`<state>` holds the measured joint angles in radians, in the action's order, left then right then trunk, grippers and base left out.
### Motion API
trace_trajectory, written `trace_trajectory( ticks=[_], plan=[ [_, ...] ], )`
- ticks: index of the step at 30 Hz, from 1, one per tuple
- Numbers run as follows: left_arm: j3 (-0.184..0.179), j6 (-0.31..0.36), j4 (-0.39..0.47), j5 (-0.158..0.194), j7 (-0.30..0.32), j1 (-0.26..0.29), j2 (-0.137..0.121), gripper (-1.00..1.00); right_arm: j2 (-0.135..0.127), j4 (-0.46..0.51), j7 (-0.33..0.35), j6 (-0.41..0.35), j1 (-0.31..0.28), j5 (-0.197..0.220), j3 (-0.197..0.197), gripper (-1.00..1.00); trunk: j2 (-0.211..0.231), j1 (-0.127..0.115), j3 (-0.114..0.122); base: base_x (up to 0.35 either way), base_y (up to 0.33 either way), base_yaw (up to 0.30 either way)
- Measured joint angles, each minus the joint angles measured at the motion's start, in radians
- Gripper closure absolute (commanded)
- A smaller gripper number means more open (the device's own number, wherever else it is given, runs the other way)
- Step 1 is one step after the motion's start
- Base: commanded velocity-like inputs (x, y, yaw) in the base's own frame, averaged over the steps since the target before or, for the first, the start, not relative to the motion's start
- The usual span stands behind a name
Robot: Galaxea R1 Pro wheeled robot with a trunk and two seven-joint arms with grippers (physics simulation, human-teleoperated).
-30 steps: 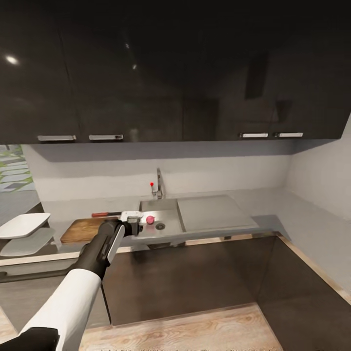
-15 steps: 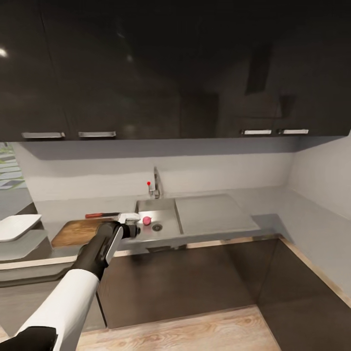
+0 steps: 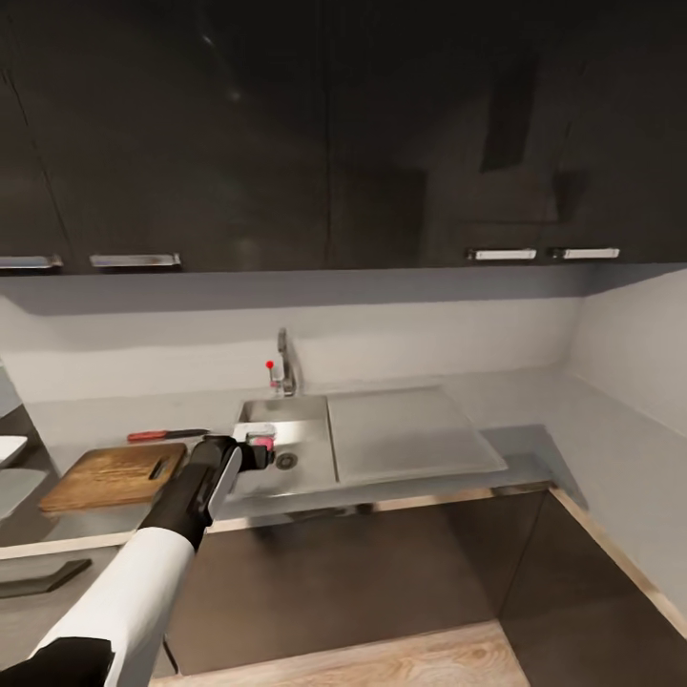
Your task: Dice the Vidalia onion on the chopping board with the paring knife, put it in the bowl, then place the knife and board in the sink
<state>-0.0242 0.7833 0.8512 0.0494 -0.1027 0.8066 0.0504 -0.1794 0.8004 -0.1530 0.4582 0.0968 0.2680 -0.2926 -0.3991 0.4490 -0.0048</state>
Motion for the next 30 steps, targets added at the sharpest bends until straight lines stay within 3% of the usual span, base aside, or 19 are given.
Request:
trace_trajectory(
  ticks=[26, 30],
  plan=[
    [0.005, -0.004, -0.050, -0.001, 0.001, 0.000, -0.006, -1.00, 0.001, -0.001, 0.000, -0.027, 0.000, -0.001, -0.001, -1.00, 0.001, 0.000, -0.040, 0.323, -0.014, 0.000],
    [0.007, -0.053, -0.050, -0.001, -0.001, -0.006, -0.019, -1.00, 0.002, -0.001, 0.000, -0.028, 0.000, -0.001, -0.001, -1.00, 0.001, 0.000, -0.042, 0.045, 0.000, 0.000]
  ],
)
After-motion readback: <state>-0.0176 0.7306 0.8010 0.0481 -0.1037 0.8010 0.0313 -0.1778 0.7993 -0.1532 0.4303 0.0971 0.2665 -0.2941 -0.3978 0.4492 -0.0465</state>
